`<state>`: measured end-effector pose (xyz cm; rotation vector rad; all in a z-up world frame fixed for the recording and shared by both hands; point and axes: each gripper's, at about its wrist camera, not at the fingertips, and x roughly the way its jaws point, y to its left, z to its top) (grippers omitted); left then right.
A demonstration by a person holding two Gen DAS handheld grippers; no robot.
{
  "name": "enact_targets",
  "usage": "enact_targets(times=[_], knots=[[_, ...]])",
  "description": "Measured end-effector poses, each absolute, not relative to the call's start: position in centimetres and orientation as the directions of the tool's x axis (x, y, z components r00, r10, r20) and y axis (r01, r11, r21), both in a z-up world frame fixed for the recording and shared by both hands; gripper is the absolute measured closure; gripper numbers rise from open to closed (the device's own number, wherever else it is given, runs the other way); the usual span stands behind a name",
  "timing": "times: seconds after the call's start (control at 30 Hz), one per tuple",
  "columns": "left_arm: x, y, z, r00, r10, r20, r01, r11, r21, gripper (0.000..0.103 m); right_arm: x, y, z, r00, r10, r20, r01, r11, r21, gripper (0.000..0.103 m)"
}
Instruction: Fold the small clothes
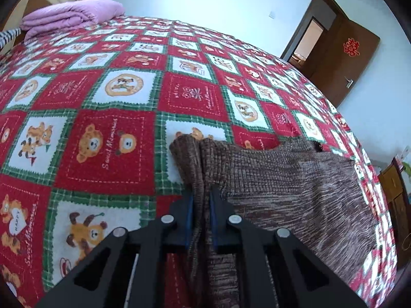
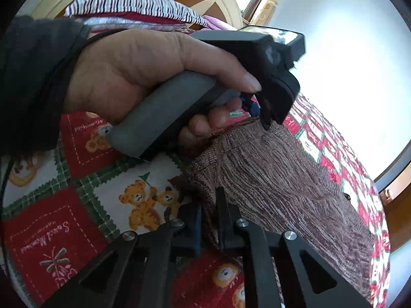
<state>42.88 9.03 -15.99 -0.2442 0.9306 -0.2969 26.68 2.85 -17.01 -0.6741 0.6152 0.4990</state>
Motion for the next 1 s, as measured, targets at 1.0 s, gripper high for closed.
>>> enact_targets(times=[1.0], knots=[[43.1,-1.9,-5.7,0.573,-0.494,-0.654,0.282,0.868,-0.408,0.093,26.6,-15.1,-8.6,0.760,0.300,-0.576,-0.375,0.927,-0.011,0.097]])
